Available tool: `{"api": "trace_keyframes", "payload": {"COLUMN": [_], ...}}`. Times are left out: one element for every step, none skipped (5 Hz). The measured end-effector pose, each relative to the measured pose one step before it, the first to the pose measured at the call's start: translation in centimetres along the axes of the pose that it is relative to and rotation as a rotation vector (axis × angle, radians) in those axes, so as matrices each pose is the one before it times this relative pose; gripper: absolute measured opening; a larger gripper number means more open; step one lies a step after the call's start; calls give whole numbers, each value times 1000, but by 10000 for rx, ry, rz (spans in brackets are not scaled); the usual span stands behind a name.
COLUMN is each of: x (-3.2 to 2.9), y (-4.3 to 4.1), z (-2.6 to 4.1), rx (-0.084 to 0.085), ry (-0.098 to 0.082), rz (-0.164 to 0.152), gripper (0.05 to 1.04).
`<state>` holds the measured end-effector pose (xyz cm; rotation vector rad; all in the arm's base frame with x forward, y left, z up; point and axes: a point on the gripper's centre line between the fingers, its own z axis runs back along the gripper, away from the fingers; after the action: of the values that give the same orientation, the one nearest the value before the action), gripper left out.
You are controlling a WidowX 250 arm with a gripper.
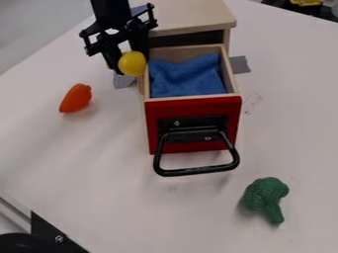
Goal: Take the yellow banana out of the drawer and put it on the table to the left of the drawer
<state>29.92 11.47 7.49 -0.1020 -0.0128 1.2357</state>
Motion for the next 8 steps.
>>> {"api": "trace_keyframes", "payload": {"x": [-145, 747, 1839, 71, -429, -137, -1533, -829], "y": [342, 2015, 4097, 1097, 999, 128, 93, 250], "z": [328, 799, 618, -592, -1638, -2295, -2093, -779], "rx": [-163, -243, 114, 388, 274, 321, 262, 124], "ry": [391, 358, -142, -93, -174, -630, -431, -461], "rz": [-773, -48, 609, -203, -65, 105, -227, -234], "gripper": [526, 526, 525, 525, 525, 525, 525, 525]}}
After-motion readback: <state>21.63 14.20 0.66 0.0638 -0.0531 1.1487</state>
